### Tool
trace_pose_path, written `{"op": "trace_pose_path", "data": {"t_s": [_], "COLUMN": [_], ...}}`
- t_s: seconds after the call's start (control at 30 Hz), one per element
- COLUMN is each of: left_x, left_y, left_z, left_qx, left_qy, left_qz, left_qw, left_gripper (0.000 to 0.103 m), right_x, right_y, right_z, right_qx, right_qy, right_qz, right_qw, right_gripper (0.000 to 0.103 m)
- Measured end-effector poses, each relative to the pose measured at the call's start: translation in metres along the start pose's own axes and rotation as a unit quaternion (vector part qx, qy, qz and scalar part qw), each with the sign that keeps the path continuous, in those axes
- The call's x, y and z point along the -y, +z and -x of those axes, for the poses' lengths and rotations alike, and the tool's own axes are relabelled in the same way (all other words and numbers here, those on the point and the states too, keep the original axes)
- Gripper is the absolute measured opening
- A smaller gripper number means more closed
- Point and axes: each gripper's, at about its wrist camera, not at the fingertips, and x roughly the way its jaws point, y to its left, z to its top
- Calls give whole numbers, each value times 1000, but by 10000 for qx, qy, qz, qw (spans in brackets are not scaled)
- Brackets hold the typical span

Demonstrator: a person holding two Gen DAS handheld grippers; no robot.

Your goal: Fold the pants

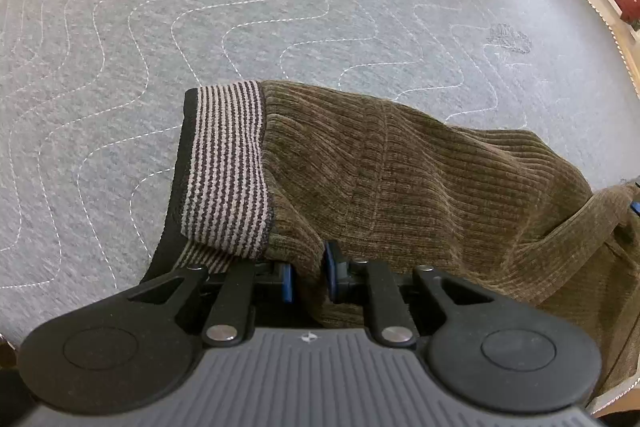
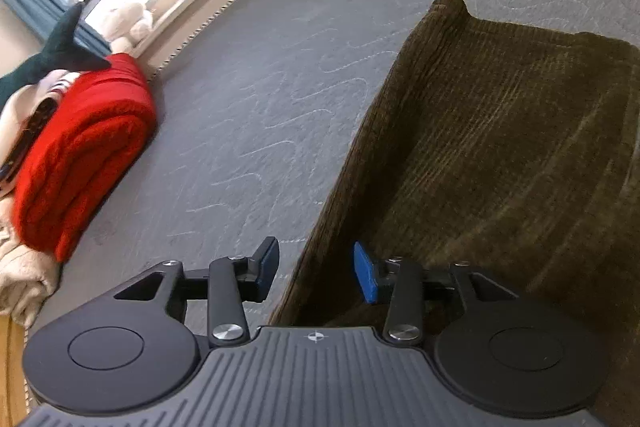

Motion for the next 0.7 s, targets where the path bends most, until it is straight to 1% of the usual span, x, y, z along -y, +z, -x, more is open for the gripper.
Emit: {"op": "trace_pose_path", "data": {"t_s": [0.1,0.13,0.17,0.2,0.33,0.47,0.53,0.63,0.7], "left_x": [-4,-4,-5,-7,-9,-12,-14,-18,-26], "left_y": [-1,-2,-2,-2,-4,-6,-8,-12,-16], "left_z": [1,3,5,7,13,25,34,51,64], "left_qx": [-15,-5,10,24,83,239,347,524,623], "left_qy": [-72,-96,-112,-128,-186,-258,-345,-529,-670], "left_qz": [29,22,8,-10,-24,-25,-24,-187,-196], "left_qw": [10000,10000,9999,9999,9998,9994,9988,9971,9956], "left_gripper": [17,17,17,17,16,15,14,12,11], "right_x": [-7,-9,-13,-15,-21,-17,-9,11,25], "right_y": [0,-1,-1,-2,0,6,8,8,0], "right_z": [-10,-12,-13,-13,11,54,81,127,152], "right_qx": [-57,-110,-168,-208,18,198,269,355,274], "right_qy": [-103,-156,-228,-264,-279,-246,-226,-144,-127], "right_qz": [95,173,282,388,654,875,998,1036,1125], "right_qw": [9999,9997,9992,9987,9975,9957,9944,9939,9932], "right_gripper": [43,38,16,9,7,6,6,6,6]}}
